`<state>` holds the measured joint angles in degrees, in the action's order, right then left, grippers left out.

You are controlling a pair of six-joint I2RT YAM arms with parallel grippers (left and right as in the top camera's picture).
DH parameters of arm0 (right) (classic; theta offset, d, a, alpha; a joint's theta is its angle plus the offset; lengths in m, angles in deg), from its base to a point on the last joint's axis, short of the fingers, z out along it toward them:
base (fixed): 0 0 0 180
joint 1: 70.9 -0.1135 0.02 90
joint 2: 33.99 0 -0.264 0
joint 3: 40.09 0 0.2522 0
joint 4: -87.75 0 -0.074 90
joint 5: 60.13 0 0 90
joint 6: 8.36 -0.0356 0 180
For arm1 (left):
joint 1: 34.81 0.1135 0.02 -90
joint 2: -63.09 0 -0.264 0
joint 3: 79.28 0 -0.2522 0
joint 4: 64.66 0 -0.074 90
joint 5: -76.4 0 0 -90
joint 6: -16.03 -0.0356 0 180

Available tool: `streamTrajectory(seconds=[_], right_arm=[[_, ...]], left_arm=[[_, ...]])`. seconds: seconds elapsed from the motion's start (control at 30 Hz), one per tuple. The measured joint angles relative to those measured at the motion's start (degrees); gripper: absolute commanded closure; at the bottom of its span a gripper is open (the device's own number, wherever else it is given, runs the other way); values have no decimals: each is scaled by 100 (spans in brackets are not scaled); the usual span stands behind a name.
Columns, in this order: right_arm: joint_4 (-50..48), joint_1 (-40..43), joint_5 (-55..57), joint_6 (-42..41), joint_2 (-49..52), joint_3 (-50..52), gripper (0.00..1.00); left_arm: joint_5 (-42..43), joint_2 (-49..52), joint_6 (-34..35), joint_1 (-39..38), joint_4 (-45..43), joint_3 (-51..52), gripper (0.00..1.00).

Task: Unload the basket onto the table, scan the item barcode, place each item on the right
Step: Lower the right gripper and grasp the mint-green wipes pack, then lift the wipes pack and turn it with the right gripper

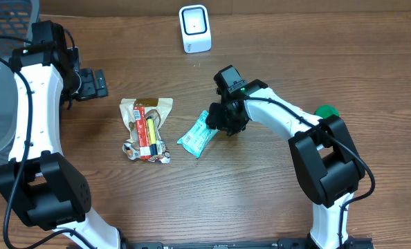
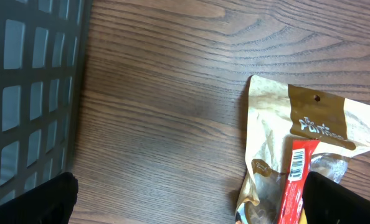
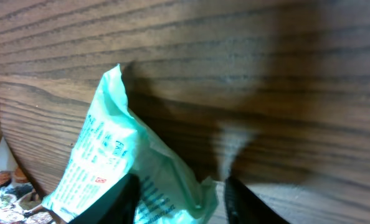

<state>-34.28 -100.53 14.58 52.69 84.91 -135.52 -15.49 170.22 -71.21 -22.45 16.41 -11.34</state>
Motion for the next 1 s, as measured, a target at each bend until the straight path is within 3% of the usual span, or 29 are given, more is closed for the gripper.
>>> streamTrajectory(seconds=[0.13, 0.2, 0.43, 0.73, 0.8, 0.83, 1.0], right_arm=[[4, 0, -81, -20, 0, 0, 71], [17, 2, -114, -11, 0, -2, 83], [643, 271, -140, 55, -96, 2, 81], [1106, 898, 175, 426, -498, 142, 62], [1147, 885, 188, 463, -527, 142, 45], [1191, 879, 197, 439, -527, 142, 41], [1287, 859, 203, 501, -527, 155, 40]], left_arm=[[-2, 0, 2, 0, 0, 0, 0], [-2, 0, 0, 0, 0, 0, 0], [0, 0, 2, 0, 0, 0, 0], [-2, 0, 0, 0, 0, 0, 0], [-2, 0, 2, 0, 0, 0, 0], [-2, 0, 2, 0, 0, 0, 0], [-2, 0, 0, -4, 0, 0, 0]])
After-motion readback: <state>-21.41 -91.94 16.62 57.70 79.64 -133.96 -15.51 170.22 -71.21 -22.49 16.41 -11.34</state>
